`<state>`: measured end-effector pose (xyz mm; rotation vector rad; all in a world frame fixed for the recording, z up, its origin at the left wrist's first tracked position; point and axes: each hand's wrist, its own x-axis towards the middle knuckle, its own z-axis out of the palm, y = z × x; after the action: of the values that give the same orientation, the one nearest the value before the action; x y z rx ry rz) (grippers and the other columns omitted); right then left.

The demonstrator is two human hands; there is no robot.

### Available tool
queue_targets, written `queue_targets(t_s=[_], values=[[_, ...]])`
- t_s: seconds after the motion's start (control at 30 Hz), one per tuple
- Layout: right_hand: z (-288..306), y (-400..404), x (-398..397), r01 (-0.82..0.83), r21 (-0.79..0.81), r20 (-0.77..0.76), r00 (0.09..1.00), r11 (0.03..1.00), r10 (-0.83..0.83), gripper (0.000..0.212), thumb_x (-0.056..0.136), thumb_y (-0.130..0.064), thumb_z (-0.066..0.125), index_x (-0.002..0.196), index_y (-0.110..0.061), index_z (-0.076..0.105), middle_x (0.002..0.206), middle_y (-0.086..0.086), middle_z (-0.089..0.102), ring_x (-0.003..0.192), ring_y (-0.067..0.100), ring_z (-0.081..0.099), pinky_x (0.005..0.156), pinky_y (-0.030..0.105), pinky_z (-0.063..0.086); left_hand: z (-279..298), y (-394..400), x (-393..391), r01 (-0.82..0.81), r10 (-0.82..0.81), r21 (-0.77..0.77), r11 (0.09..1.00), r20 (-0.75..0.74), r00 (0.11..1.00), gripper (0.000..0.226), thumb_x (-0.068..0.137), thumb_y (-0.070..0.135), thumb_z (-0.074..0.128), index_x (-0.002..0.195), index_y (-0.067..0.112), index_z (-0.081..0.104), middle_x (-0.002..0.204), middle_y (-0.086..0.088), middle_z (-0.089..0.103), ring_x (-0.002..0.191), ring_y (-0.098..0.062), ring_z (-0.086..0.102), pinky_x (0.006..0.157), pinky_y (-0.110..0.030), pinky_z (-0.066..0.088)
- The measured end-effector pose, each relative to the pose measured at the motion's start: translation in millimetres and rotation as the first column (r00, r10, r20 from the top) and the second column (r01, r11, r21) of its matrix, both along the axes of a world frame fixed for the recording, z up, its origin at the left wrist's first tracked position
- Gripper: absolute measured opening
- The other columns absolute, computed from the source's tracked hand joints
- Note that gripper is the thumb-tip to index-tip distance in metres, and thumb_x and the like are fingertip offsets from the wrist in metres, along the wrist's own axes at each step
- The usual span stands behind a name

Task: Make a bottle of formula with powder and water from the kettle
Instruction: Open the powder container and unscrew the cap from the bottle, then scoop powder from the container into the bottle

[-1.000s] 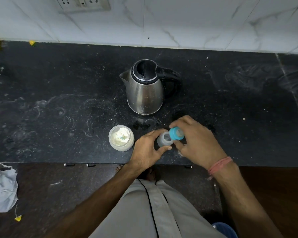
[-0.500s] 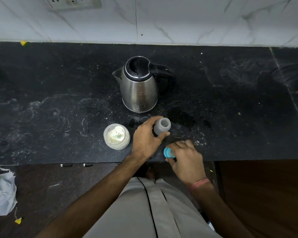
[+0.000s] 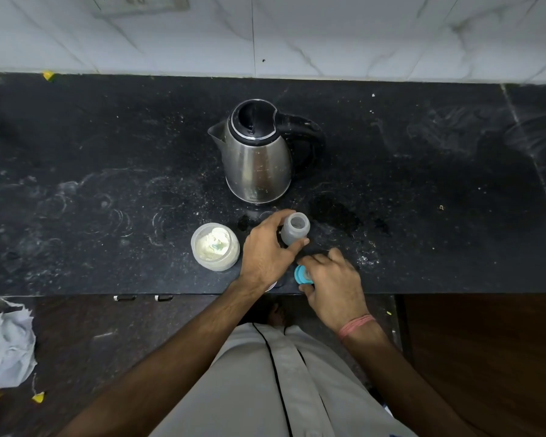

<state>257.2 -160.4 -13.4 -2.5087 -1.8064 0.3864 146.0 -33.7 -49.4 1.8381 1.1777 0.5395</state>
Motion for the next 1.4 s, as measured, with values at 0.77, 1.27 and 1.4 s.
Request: queue_targets(t_s=[0.77,1.27,1.4], values=[[15,3,7,0.116,0.350,-0.144,0.987,0.929,-0.069,0.021,0.095,-0.037,0.079,0.112,-0.024,0.078,0.113,-0.009,0.073,0.108,0.018,0.057,0.081,0.034,0.057,20,-32,-35,0.039,-0.044,0.047,0.998,0.118,0.992,0.075,0.095,0.020,0.088,0.163,0.023,0.054,0.162,0.014,0.058,0.152,-0.004,0.053,0.122,-0.041,0.051],[34,49,-30,-0.003,0.460,-0.297,0.942,0.888,0.157,0.014,0.099,-0.021,0.076,0.113,-0.024,0.079,0.113,-0.012,0.073,0.109,0.016,0.061,0.088,0.034,0.056,43,3,-126,-0.274,0.303,0.216,0.937,-0.116,0.946,0.095,0.072,0.059,0.100,0.154,0.029,0.061,0.145,0.007,0.053,0.134,-0.019,0.047,0.113,-0.030,0.042],[40,66,-44,-0.015,0.423,-0.373,0.909,0.906,0.189,0.011,0.099,-0.026,0.077,0.109,-0.029,0.081,0.097,-0.016,0.066,0.096,0.010,0.059,0.080,0.034,0.056,35,9,-131,-0.245,0.264,0.148,0.958,-0.124,0.957,0.088,0.073,0.057,0.098,0.150,0.029,0.066,0.145,0.015,0.066,0.133,-0.014,0.059,0.113,-0.040,0.052]])
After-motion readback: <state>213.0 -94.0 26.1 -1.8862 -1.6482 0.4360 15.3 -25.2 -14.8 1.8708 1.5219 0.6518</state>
